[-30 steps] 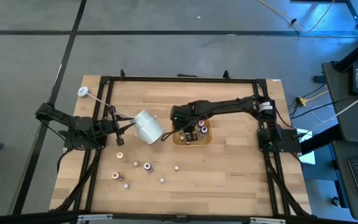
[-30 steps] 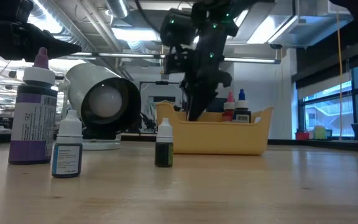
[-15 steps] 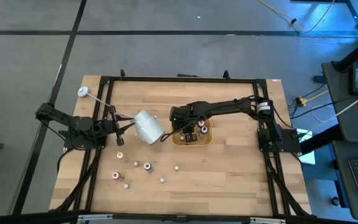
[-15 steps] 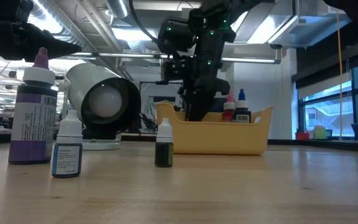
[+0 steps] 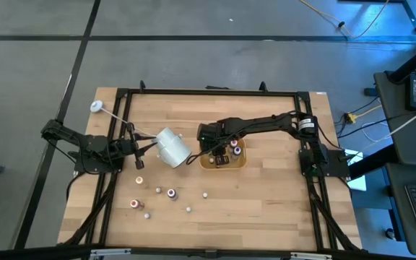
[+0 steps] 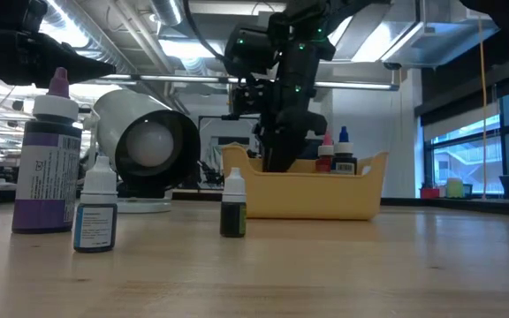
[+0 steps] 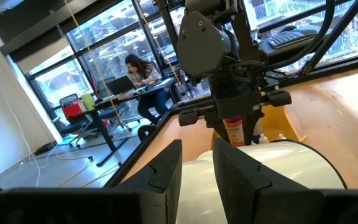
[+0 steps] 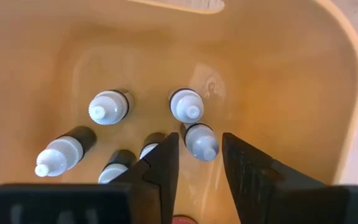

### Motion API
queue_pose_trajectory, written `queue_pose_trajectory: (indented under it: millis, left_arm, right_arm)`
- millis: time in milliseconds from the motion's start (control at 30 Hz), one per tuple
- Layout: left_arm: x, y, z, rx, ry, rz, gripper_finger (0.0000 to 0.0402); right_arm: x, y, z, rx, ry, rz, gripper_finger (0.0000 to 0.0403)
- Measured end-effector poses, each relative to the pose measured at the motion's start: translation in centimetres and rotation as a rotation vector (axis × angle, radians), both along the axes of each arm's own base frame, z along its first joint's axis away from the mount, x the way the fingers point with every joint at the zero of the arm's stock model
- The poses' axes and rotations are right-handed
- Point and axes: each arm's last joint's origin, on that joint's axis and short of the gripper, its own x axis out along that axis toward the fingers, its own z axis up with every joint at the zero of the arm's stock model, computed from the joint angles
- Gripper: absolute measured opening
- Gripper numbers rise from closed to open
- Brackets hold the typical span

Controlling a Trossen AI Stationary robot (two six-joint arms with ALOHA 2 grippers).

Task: Pick & Place food coloring
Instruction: Put the small red food coloring bottle into the yellow bin, then put the large yellow food coloring bottle into the yellow bin

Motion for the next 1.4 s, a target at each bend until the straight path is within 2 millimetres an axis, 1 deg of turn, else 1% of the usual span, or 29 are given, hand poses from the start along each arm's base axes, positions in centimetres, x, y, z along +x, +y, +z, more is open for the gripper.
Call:
queue_pose_trajectory:
  millis: [67, 133, 167, 267, 300, 400, 500, 667, 733, 833, 867, 933, 1033, 1133, 1267, 1400]
  left_arm:
    - [0.0, 0.0, 0.0, 0.0, 0.0, 0.0, 0.0088]
    - [0.0, 0.0, 0.0, 0.0, 0.0, 0.0, 0.0088]
    - [0.0, 0.0, 0.0, 0.0, 0.0, 0.0, 0.0088]
    - [0.0, 0.0, 0.0, 0.0, 0.0, -0.001, 0.0088]
    - [0.0, 0.0, 0.0, 0.0, 0.0, -0.001, 0.0088]
    - [0.0, 0.0, 0.0, -0.011, -0.004, -0.003, 0.0088]
    - [0.0, 0.0, 0.0, -0.061, -0.021, -0.015, 0.0088]
    - [0.0, 0.0, 0.2, -0.136, -0.06, -0.02, 0.0088]
    - [0.0, 0.0, 0.3, -0.179, -0.085, -0.024, 0.0088]
    - [0.0, 0.0, 0.7, -0.182, -0.121, -0.033, 0.0088]
    - [-0.1, -0.1, 0.9, -0.186, -0.144, -0.059, 0.0088]
    - [-0.1, -0.3, 1.5, -0.185, -0.178, -0.168, 0.0088]
    - [-0.4, -0.6, 2.9, -0.179, -0.213, -0.316, 0.0088]
    - [-0.3, -0.7, 3.9, -0.197, -0.181, -0.321, 0.0088]
    - [0.4, -0.9, 6.4, -0.229, -0.038, -0.306, 0.0088]
    - [1.8, -1.7, 10.1, -0.278, 0.187, -0.299, 0.0088]
  right_arm:
    - [0.0, 0.0, 0.1, -0.01, 0.001, -0.002, 0.0126]
    - [0.0, -0.1, 0.6, -0.031, 0.01, -0.009, 0.0126]
    - [0.0, -0.1, 1.3, -0.032, 0.009, -0.011, 0.0126]
    - [-0.4, 0.1, 4.4, -0.018, -0.032, -0.039, 0.0126]
    - [-0.9, 0.4, 5.6, -0.014, -0.053, -0.054, 0.0126]
    - [-2.8, 1.5, 8.4, 0.012, -0.089, -0.104, 0.0126]
    - [-5.5, 3.3, 10.0, 0.04, -0.158, -0.128, 0.0126]
    - [-10.1, 6.9, 9.3, 0.126, -0.349, -0.132, 0.0126]
    - [-11.8, 7.9, 9.1, 0.175, -0.428, -0.141, 0.0126]
    - [-13.8, 9.2, 8.5, 0.236, -0.523, -0.128, 0.0126]
    - [-14.3, 9.5, 8.3, 0.251, -0.557, -0.112, 0.0126]
    - [-15.2, 10.1, 8.3, 0.278, -0.622, -0.079, 0.0126]
    - [-16.3, 10.3, 8.0, 0.288, -0.648, -0.053, 0.0126]
    - [-17.0, 10.3, 8.0, 0.295, -0.652, -0.057, 0.0126]
    - [-16.9, 10.3, 7.8, 0.295, -0.647, -0.059, 0.0126]
    - [-16.9, 10.3, 7.7, 0.292, -0.638, -0.06, 0.0126]
